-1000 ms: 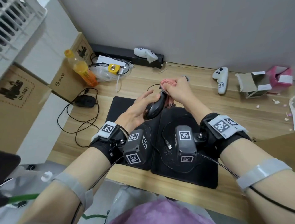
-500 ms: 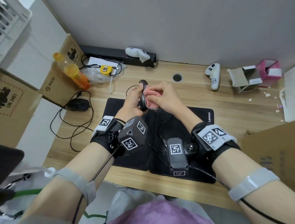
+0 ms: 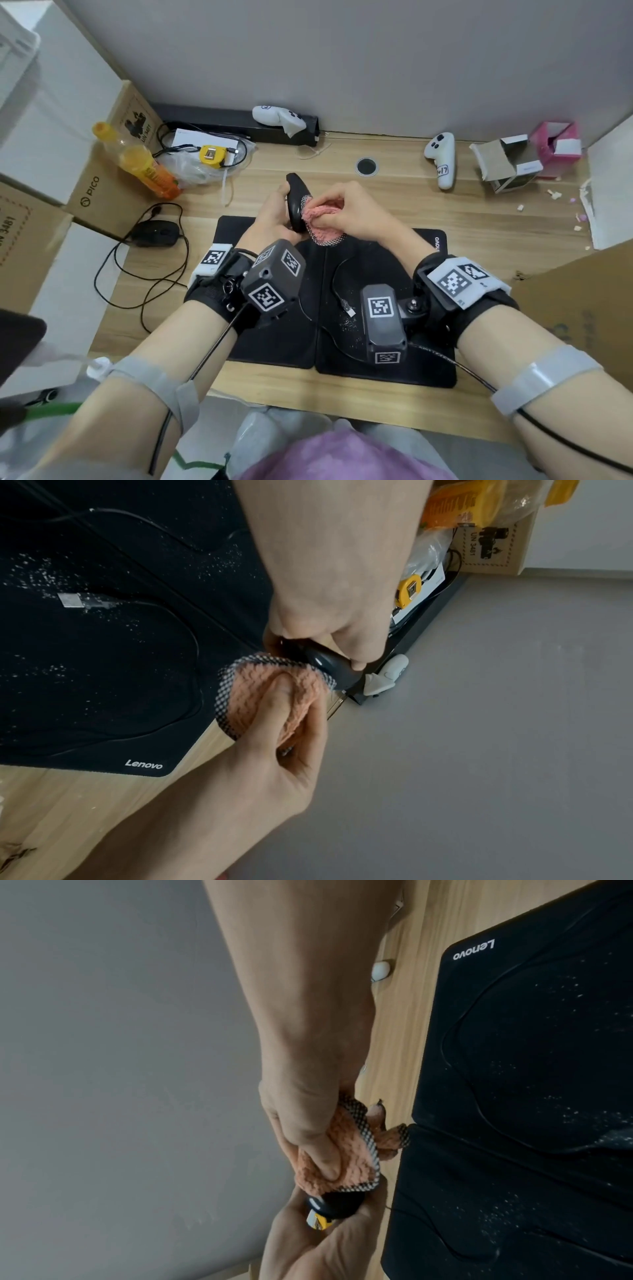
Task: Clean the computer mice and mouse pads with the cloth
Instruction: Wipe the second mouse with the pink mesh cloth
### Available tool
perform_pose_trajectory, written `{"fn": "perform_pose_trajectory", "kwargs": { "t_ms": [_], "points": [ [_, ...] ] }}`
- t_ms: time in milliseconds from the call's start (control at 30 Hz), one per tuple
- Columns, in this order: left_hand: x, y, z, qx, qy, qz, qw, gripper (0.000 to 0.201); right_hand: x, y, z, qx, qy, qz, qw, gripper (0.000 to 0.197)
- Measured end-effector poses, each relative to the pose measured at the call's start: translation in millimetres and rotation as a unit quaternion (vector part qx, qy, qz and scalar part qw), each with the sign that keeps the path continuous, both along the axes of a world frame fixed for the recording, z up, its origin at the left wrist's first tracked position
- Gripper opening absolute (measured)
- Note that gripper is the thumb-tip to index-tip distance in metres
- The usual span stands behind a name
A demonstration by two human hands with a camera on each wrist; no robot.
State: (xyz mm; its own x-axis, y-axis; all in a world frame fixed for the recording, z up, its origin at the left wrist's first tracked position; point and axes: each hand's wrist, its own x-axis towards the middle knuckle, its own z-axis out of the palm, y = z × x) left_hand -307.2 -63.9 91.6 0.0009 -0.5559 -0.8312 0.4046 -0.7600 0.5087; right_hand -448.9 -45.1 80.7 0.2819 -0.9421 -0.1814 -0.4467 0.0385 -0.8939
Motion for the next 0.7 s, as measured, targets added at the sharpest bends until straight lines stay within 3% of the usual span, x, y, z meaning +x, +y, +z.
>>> {"fn": "perform_pose_trajectory", "kwargs": {
  "t_ms": [133, 200, 267, 400, 500, 700],
  "points": [
    [16, 2, -7, -0.036, 0.048, 0.002, 0.998, 0.027, -3, 1, -3, 0.055, -0.068, -0.126, 0.988, 0.016],
    [21, 6, -7, -0.055, 0.027, -0.044, 0.997, 0.033, -2, -4, -2, 0.075, -0.137, -0.206, 0.966, 0.018],
    [24, 8, -11, -0.079, -0.009, -0.094, 0.992, 0.040, 5, -18, -1, 0.048, -0.136, -0.231, 0.962, 0.022],
    [33, 13, -23, -0.138, -0.059, -0.114, 0.982, 0.059, 23, -37, 9, 0.051, -0.070, -0.174, 0.981, 0.025],
    [42, 13, -30, -0.157, -0.107, -0.086, 0.978, 0.068, 28, -34, 14, 0.053, -0.042, -0.098, 0.993, 0.014],
    [30, 8, -29, -0.092, -0.067, 0.011, 0.993, 0.040, 50, -8, 7, -0.006, -0.042, -0.081, 0.996, 0.017]
  ]
}}
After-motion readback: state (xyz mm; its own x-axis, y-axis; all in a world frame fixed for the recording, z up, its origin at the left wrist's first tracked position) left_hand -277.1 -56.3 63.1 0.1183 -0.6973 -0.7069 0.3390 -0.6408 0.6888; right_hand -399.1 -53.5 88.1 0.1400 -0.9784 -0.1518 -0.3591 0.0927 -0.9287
